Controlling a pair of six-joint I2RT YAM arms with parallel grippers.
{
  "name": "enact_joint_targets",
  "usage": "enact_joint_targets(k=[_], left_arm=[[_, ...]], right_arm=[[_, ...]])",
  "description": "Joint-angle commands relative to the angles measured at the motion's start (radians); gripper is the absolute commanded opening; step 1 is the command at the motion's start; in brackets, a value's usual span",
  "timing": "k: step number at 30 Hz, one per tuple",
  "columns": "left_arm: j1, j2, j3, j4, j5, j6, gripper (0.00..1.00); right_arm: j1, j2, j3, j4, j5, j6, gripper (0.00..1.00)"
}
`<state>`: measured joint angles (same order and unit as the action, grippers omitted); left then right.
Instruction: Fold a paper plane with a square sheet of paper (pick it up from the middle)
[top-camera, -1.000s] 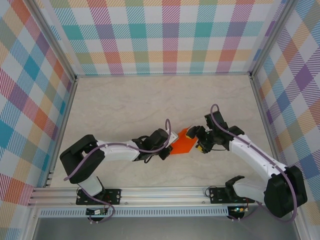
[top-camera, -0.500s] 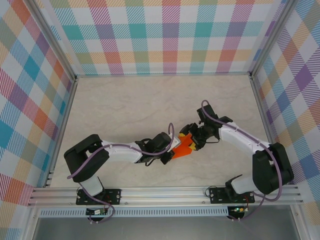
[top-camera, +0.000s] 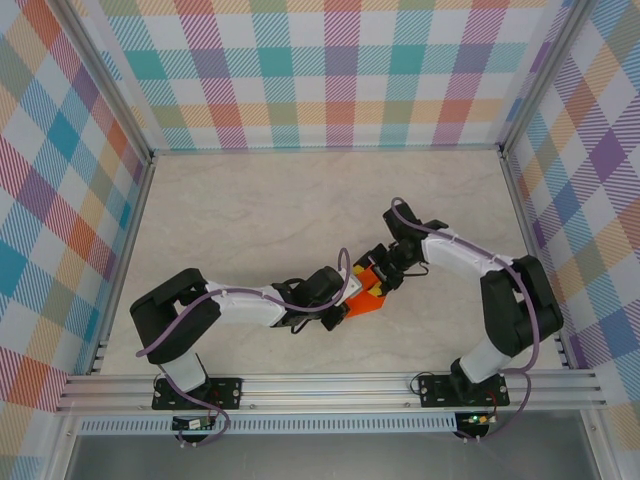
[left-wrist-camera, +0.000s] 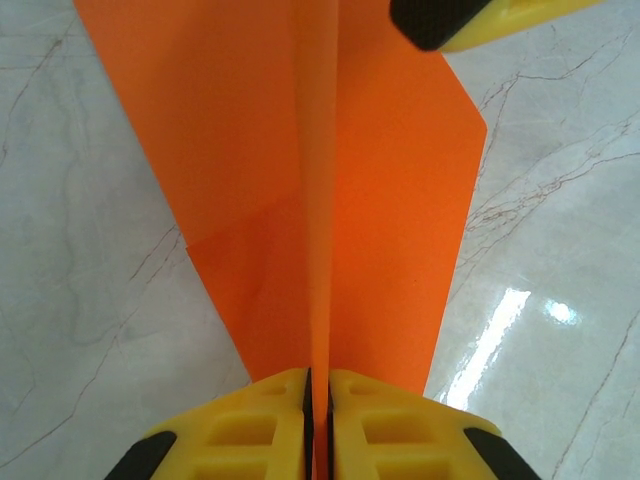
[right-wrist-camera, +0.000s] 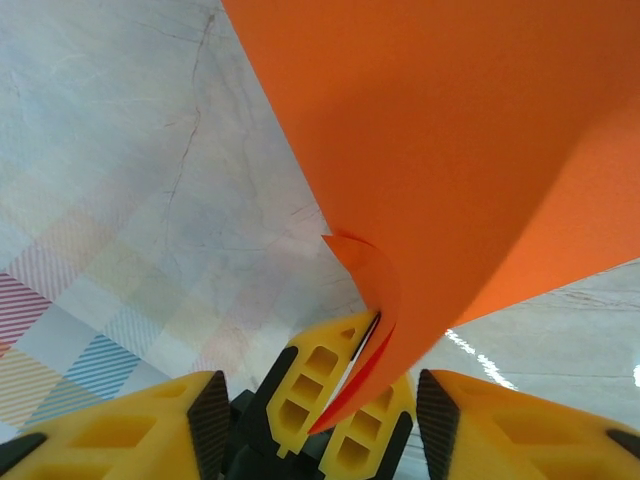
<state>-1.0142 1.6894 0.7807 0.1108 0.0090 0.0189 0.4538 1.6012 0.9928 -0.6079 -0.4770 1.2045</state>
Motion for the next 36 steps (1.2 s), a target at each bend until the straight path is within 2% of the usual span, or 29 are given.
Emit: enact_joint_targets(k=[1,6,9,11,15,22,27,31,36], left_arm=[[-0.015,0.001,0.011,0.016,-0.024,-0.001,0.13],[-0.015,-0.008,0.002,0.030,-0.022,-0.014,0.15],[-0.015,-0.024,-0.008,0.036,-0.003,-0.029,0.17],[-0.015,-0.041,-0.016,0.050,0.020,-0.055,0.20],[-0.015,-0.068,-0.050,0.119,0.055,-0.131,0.23],[-0.014,-0.065,-0.095,0.183,0.025,-0.208,0.22],[-0.014,-0.088,-0.112,0.187,0.019,-0.241,0.26],[-0.014,-0.141,-0.122,0.166,-0.009,-0.266,0.33],[-0.014,-0.176,-0.158,0.175,-0.019,-0.295,0.34]], right_arm=[[0.011,0.036,0.026,-0.063,-0.048,0.028,0.51],[0.013,0.064,0.026,-0.081,-0.051,0.036,0.41],[0.013,0.068,0.032,-0.082,-0.051,0.042,0.31],[0.013,0.068,0.039,-0.090,-0.048,0.042,0.28],[0.014,0.071,0.046,-0.099,-0.047,0.038,0.27],[0.014,0.081,0.049,-0.101,-0.053,0.030,0.25],[0.014,0.083,0.044,-0.101,-0.055,0.029,0.20],[0.014,0.086,0.044,-0.102,-0.059,0.027,0.19],[0.014,0.089,0.044,-0.101,-0.063,0.025,0.22]])
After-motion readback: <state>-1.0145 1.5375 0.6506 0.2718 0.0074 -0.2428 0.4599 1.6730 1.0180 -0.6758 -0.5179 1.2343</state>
